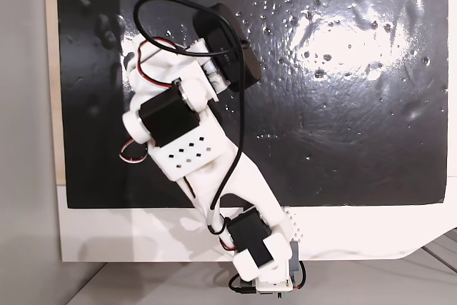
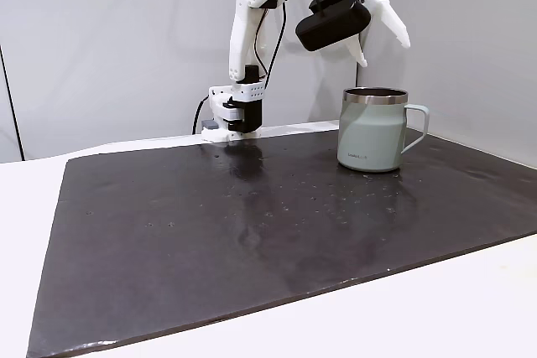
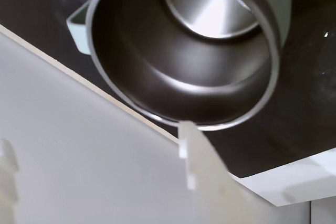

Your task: Grasp a pengrip and put it in the cup.

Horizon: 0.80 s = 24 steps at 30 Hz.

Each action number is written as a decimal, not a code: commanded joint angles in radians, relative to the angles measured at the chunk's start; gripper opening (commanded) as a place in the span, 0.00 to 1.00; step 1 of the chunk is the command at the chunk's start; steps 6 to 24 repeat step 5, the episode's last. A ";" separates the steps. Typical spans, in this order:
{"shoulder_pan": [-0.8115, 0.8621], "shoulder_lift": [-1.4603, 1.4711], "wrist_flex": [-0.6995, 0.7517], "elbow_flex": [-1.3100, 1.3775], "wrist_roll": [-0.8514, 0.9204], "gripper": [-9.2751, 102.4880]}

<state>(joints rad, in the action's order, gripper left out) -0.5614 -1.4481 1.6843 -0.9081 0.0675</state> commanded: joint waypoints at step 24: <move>-0.032 -0.087 0.012 0.003 0.003 0.36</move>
